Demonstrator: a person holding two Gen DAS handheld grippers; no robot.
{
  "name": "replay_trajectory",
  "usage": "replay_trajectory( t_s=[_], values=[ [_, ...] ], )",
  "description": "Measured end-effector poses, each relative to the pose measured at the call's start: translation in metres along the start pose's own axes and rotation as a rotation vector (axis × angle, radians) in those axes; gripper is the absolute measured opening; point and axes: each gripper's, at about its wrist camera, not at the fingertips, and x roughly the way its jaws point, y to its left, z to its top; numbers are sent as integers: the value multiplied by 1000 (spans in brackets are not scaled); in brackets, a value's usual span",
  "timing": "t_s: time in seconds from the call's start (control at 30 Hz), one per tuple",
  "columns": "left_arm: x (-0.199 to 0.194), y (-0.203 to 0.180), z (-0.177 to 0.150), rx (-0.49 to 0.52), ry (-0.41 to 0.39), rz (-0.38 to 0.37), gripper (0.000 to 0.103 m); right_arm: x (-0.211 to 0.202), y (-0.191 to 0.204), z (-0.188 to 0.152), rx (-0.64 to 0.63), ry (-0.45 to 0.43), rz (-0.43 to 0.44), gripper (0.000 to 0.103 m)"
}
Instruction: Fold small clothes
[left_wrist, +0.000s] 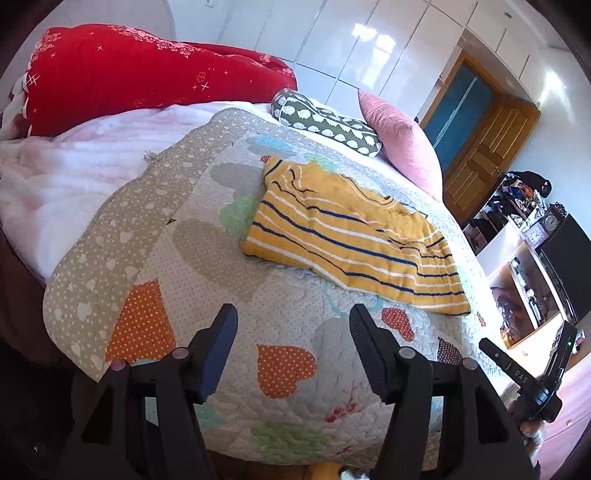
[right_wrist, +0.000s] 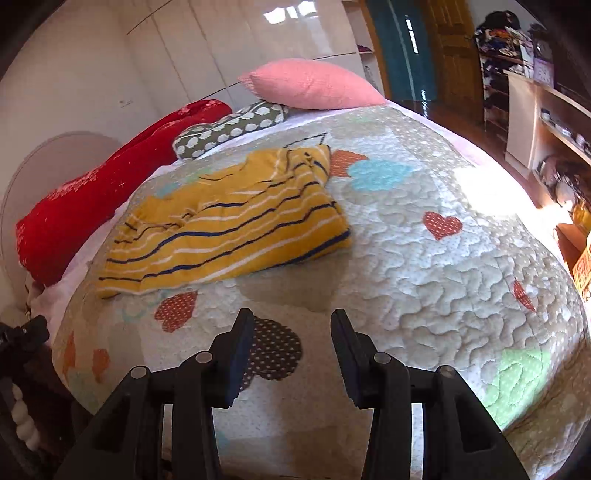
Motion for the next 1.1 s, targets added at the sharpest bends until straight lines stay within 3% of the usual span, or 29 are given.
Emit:
replay_trajectory(
  t_s=[0.1,0.17,0.33,0.5,0.8,1.0,1.1],
  values=[
    [-7,7,8,8,-48,12,85,5,36,7,-94,-5,37,47],
    [-2,13,20,-2,-43,1,87,11,56,10,-134,-1,70,48],
    [50,25,71,-17,92,-65,87,31,112,13,-254,15,146,48],
    [132,27,118,11,210,-31,87,61,180,6,-439,20,192,48],
    [255,38,179,8,372,-68,87,115,274,-17,-733,-27,151,48],
    [297,32,190,68,465,-174,87,149,324,-38,-974,-97,14,48],
    [310,24,195,120,498,-214,88,165,338,-43,-1026,-88,4,48]
  ],
)
